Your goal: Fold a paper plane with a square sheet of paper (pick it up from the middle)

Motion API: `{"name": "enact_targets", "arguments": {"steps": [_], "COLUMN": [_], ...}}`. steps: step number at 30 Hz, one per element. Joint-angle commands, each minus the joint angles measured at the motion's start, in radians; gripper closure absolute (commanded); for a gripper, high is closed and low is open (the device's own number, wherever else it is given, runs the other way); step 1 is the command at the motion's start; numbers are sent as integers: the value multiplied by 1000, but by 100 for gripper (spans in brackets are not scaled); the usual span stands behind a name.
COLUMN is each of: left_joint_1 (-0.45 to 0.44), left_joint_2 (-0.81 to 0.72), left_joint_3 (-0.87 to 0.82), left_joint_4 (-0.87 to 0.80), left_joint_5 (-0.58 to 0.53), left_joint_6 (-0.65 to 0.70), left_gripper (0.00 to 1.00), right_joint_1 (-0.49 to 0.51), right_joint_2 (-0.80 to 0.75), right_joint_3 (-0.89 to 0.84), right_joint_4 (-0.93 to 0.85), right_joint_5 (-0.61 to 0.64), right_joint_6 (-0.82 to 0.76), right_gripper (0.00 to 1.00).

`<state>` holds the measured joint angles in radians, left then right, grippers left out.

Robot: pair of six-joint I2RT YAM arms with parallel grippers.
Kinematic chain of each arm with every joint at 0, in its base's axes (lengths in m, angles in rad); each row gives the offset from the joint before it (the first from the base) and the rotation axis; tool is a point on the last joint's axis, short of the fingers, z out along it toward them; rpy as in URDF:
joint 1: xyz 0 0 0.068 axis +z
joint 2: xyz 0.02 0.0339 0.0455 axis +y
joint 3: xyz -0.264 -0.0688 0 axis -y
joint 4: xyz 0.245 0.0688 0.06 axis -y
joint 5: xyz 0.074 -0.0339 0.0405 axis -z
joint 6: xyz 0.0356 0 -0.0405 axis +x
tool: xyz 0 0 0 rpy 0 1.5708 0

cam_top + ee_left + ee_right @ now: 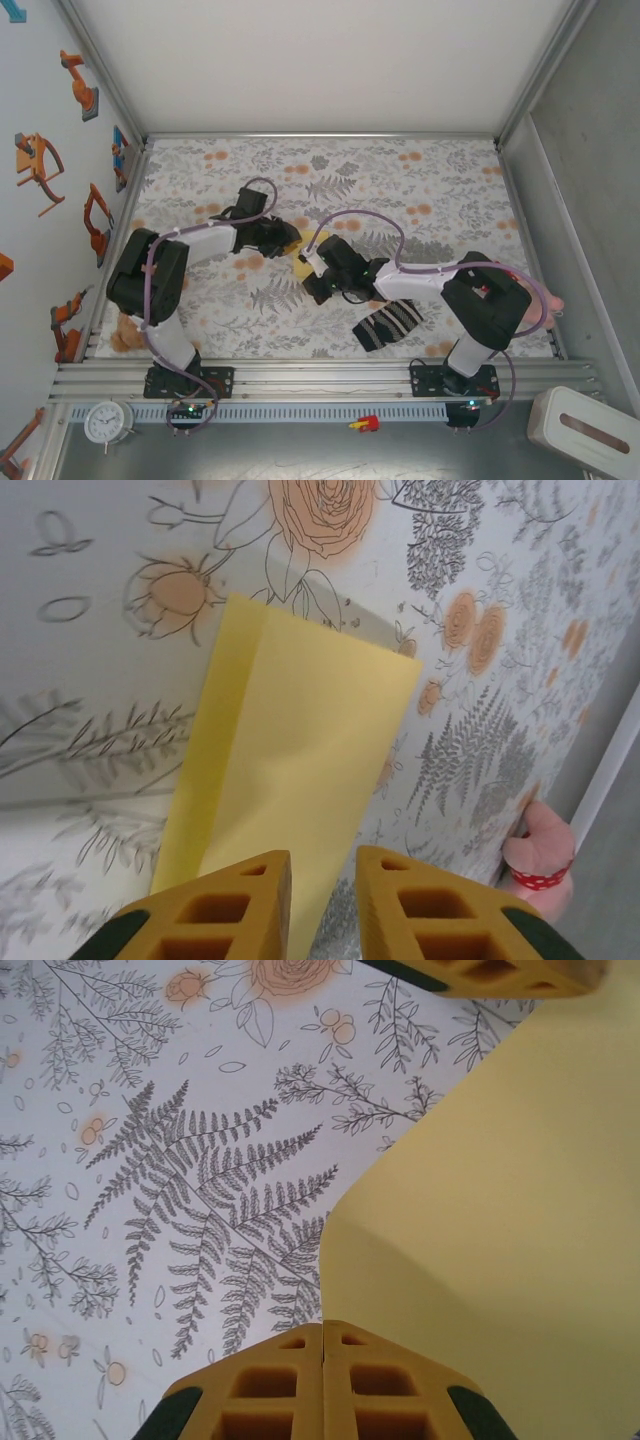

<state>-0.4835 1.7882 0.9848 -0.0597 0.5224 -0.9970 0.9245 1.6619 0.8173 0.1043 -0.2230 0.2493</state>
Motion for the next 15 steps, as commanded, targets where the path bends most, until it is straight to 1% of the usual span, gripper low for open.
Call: {"name": "enact_targets", "arguments": {"steps": [1,8,15], "left_joint_1": [-17,-34,-42], "left_joint_2": [57,140,187], "left_joint_3": [49,116,148], "left_joint_4": [-9,-101,-219], "left_joint_5": [21,-15,-62], "left_joint_6": [41,85,137], "left_gripper": [78,82,86], "right_joint_1": [-12,-33,-61], "right_joint_2": [-17,9,22], "right_joint_3": [-12,-3,10], "right_joint_4": [34,38,19], "right_joint_5": [-55,-82,-43], "right_joint_6": [57,90,127], "right_gripper": [100,100,100]}}
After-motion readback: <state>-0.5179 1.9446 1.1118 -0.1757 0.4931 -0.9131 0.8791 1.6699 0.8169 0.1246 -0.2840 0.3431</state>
